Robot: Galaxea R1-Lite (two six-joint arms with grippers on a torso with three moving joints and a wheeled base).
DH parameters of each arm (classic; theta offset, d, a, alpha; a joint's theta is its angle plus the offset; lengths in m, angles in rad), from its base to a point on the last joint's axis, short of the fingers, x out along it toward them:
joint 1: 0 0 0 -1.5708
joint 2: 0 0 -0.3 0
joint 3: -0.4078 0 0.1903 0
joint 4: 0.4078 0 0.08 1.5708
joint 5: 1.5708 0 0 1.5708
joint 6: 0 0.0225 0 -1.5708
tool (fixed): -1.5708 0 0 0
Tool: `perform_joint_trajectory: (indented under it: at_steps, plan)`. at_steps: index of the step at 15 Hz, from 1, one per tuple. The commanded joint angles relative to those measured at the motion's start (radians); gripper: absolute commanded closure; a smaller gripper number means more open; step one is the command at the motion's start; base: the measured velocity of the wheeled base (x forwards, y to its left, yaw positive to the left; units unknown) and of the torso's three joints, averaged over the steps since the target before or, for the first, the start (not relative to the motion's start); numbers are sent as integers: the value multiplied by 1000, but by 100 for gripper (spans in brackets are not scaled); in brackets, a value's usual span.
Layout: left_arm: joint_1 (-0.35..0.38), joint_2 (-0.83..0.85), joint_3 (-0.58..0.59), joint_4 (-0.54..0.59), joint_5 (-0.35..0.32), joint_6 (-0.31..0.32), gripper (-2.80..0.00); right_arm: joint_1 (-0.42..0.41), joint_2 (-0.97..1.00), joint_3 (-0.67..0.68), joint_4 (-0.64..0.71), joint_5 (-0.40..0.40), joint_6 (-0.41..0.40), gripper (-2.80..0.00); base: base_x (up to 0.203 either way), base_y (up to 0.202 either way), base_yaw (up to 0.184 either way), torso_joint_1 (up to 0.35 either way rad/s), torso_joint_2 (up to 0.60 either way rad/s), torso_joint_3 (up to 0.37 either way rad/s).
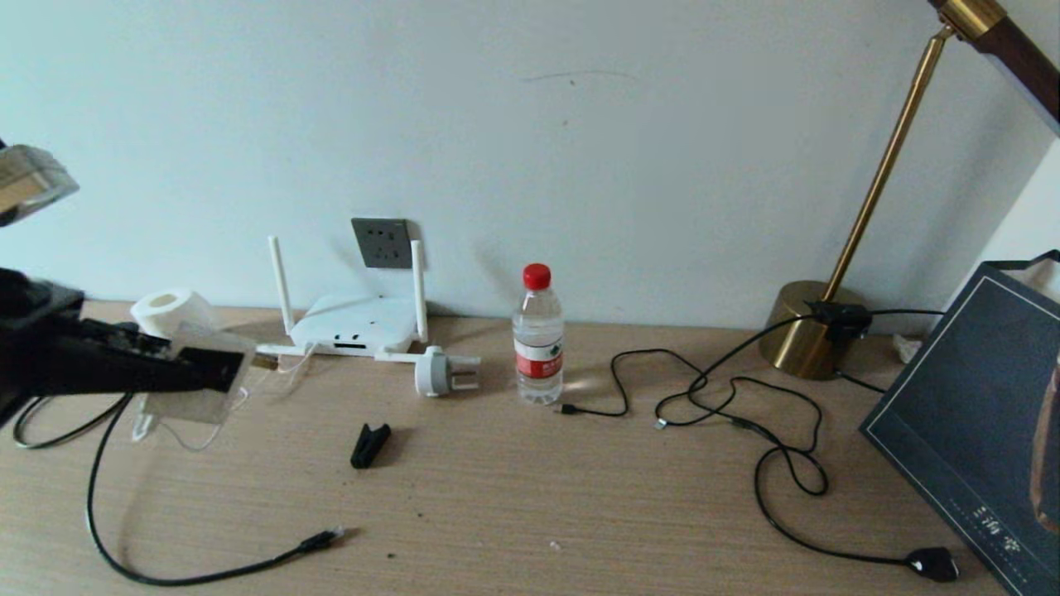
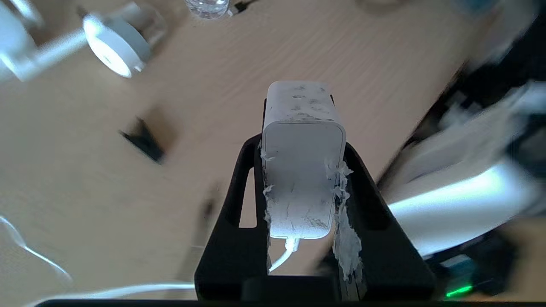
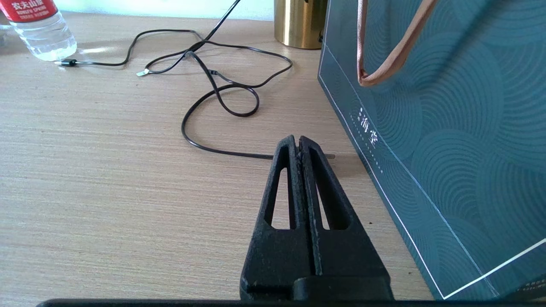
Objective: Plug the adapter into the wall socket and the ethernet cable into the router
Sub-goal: Align plug and socket
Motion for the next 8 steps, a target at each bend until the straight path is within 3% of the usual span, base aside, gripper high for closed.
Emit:
perform_joint_trajectory:
  at_steps: [1,2,3,5,7,8]
  plan:
    - [-30,-28,-56,-4,-9,-287,0,0,1,0,0,0,0,0,0,0,0,0,0,0]
    - [-38,-19,-56,-50,-10,-365,0,0,1,0,0,0,0,0,0,0,0,0,0,0]
    - [-38,-15,-16,-110,-10,-388,0,0,1,0,0,0,0,0,0,0,0,0,0,0]
    - [-35,-9,105,-348,-9,-479,0,0,1,0,0,0,0,0,0,0,0,0,0,0]
    - [-48,13,179,-672,14,-742,0,0,1,0,0,0,0,0,0,0,0,0,0,0]
    - [-68,31,218,-839,73,-845,0,0,1,0,0,0,0,0,0,0,0,0,0,0]
